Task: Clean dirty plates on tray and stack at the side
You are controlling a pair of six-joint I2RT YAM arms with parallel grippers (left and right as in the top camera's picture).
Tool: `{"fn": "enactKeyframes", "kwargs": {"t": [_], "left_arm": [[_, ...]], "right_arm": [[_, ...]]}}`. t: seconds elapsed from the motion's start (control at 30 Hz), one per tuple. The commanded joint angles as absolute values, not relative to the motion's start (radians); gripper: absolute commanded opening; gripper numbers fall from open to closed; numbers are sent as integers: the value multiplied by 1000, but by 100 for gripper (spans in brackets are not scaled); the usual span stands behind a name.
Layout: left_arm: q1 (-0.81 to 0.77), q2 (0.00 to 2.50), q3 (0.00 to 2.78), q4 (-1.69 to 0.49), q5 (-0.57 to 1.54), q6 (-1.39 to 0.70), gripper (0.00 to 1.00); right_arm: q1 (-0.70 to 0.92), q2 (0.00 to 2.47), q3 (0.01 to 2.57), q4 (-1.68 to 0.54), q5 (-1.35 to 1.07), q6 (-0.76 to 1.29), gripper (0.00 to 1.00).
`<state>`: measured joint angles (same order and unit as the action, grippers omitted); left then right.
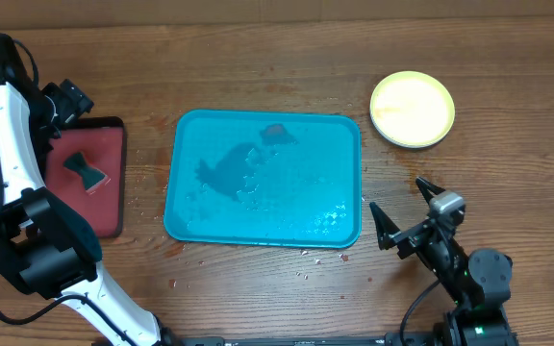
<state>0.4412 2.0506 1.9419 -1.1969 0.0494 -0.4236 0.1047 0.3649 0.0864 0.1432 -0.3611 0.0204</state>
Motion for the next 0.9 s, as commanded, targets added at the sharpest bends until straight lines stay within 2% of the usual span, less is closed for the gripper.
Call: {"fn": "enactKeyframes", "kwargs": {"t": [0.0,0.27,0.7,0.87], "left_arm": [[450,2038,1953,-1197,52,-427,100],[451,2038,1953,-1197,52,-427,100],[450,2038,1953,-1197,52,-427,100],[451,2038,1953,-1197,52,-427,100]], "right_arm": [[101,302,60,145,-253,105,100],[83,249,57,139,-173,105,100],[70,6,52,-96,-134,105,100],[69,2,14,-73,-112,106,100]]}}
